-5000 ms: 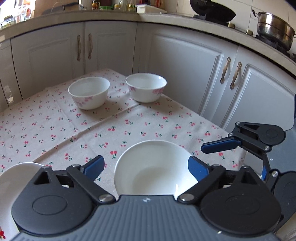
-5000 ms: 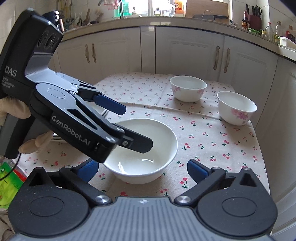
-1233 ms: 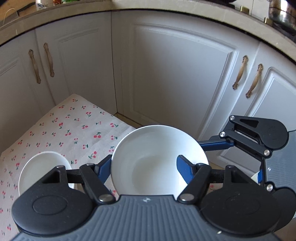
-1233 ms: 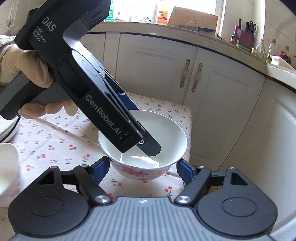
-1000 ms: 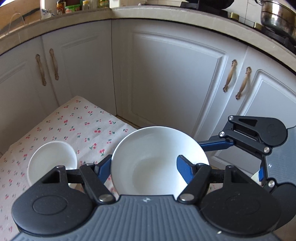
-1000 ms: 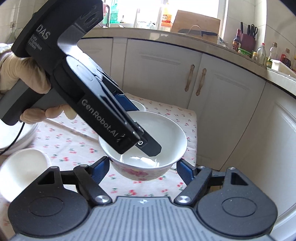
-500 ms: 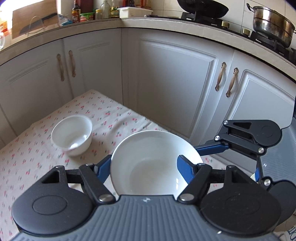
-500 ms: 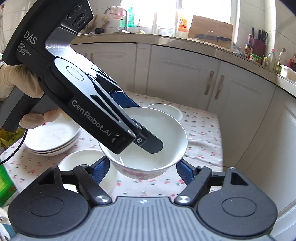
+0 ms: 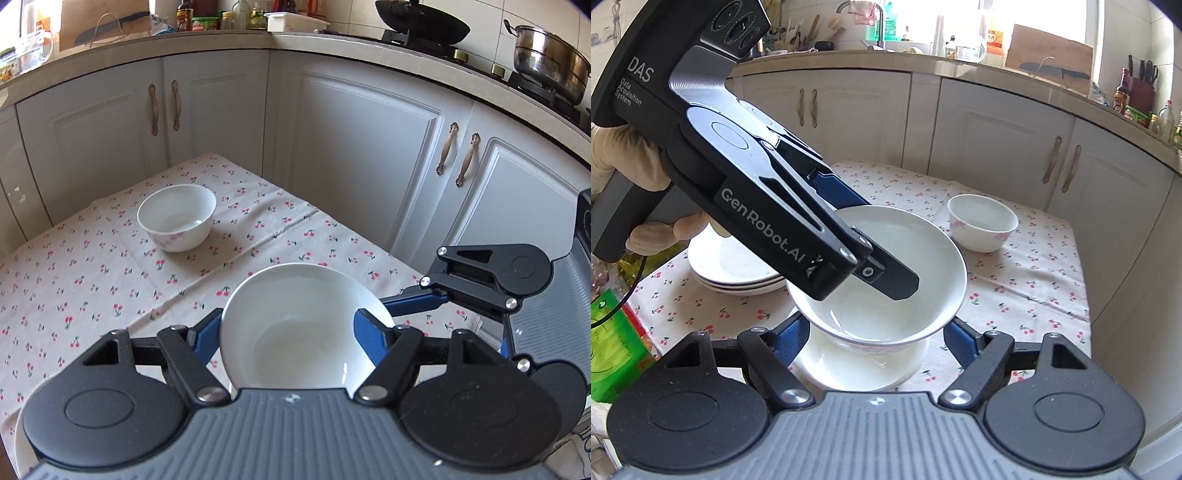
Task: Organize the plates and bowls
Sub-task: 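Lower the white bowl into the pink-flowered bowl with the left gripper, then set the nested bowls on the cloth and open the left gripper, then withdraw the left gripper while the right gripper moves to the nested bowls' rim, then close the right gripper on the rim of the nested bowls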
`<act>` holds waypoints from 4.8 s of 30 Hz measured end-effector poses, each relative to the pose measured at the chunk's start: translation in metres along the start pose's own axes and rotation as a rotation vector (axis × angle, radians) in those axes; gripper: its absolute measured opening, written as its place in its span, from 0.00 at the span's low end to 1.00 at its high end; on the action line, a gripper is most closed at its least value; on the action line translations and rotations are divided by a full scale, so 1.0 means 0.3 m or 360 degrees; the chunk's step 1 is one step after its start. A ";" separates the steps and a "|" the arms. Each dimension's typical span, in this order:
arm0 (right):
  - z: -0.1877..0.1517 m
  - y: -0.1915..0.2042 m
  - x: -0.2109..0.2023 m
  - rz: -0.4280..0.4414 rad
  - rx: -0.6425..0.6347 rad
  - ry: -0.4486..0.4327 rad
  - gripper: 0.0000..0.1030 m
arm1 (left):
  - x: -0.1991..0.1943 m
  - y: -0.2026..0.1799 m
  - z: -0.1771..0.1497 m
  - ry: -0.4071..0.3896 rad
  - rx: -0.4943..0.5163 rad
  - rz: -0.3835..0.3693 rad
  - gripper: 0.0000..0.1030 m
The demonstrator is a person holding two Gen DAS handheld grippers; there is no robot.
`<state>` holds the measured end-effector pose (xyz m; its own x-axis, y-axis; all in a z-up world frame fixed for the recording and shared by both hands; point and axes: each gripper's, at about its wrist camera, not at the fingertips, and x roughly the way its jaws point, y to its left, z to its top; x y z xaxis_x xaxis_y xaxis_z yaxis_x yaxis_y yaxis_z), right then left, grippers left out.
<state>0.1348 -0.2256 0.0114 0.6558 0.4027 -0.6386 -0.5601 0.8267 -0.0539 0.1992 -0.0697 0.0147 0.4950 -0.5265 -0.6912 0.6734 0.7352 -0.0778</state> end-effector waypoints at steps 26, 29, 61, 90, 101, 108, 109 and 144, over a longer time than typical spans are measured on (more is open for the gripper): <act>-0.046 0.026 0.050 0.0023 0.0020 0.0130 0.81 | 0.065 0.025 -0.077 0.0047 -0.0042 -0.0066 0.74; -0.047 0.022 0.052 0.0025 0.0023 0.0128 0.81 | 0.071 0.024 -0.077 0.0053 -0.0037 -0.0060 0.74; -0.053 0.074 -0.018 0.0155 -0.0003 -0.0063 0.93 | -0.003 0.057 -0.132 0.0004 -0.0026 -0.0004 0.81; 0.046 -0.087 -0.003 -0.0015 0.0112 -0.0057 1.00 | -0.060 0.212 -0.038 -0.0228 -0.0158 0.0054 0.97; 0.218 -0.380 0.160 -0.0081 0.0188 0.0069 1.00 | 0.178 0.316 0.107 -0.0211 -0.0200 0.0170 0.98; 0.312 -0.564 0.361 0.0017 0.0386 0.0221 1.00 | 0.325 0.343 0.149 -0.0151 -0.0128 0.0285 0.97; 0.321 -0.586 0.384 0.0044 0.0420 0.0241 1.00 | 0.337 0.343 0.153 -0.0150 -0.0110 0.0303 0.97; 0.453 -0.759 0.866 0.0238 0.0677 0.0502 0.61 | 0.584 0.388 0.204 -0.0070 -0.0031 0.0301 0.83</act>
<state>0.5014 -0.2557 -0.0379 0.3645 0.4446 -0.8182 -0.3387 0.8818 0.3282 0.3978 -0.1024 -0.0715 0.6353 -0.3960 -0.6630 0.5557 0.8306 0.0363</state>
